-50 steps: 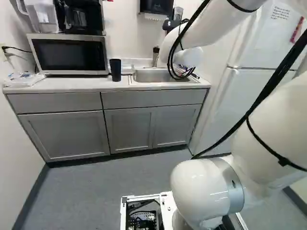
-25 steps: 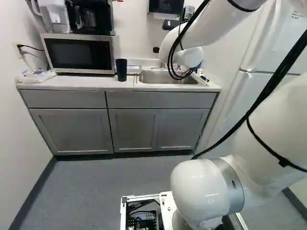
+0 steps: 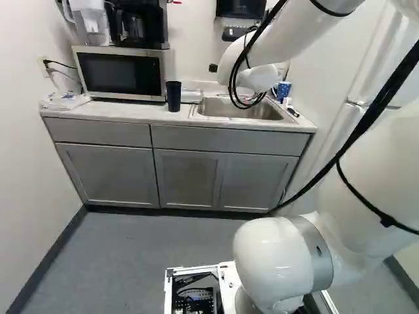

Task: Rinse the cup and place it in the tray

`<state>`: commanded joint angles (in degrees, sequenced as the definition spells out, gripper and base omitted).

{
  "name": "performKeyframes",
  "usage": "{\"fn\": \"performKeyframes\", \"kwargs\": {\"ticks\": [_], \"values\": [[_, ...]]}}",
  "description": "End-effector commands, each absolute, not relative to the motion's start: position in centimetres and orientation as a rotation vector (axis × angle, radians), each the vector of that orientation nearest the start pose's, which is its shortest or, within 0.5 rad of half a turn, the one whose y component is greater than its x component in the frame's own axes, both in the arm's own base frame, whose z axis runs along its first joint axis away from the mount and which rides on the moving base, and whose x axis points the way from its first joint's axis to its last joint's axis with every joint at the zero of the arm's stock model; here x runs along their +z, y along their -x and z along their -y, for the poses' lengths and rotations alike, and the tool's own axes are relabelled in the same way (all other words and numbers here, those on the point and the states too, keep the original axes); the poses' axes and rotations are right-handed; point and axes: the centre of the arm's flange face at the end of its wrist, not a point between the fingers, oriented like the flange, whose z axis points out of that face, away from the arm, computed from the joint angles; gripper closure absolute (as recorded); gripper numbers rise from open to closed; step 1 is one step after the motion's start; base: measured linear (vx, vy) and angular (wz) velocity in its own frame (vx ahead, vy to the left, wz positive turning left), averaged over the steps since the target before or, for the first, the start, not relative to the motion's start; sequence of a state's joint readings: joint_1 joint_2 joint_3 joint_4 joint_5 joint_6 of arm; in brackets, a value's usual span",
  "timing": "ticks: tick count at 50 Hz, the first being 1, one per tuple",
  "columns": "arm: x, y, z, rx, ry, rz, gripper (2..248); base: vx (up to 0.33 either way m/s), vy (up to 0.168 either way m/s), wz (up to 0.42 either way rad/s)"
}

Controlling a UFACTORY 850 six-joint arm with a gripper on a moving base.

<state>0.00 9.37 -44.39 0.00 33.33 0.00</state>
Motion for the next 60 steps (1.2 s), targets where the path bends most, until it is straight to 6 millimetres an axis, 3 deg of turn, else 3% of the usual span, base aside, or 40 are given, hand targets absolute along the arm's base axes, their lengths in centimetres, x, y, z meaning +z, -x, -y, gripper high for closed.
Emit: {"fn": "performKeyframes", "kwargs": {"ticks": [34, 60], "values": [[61.34, -45.86, 0.00, -2.164, 2.277, 0.000, 3, 0.089, -0.078, 0.221], [61.34, -45.86, 0.00, -2.164, 2.277, 0.000, 3, 0.086, -0.121, 0.021]]}}
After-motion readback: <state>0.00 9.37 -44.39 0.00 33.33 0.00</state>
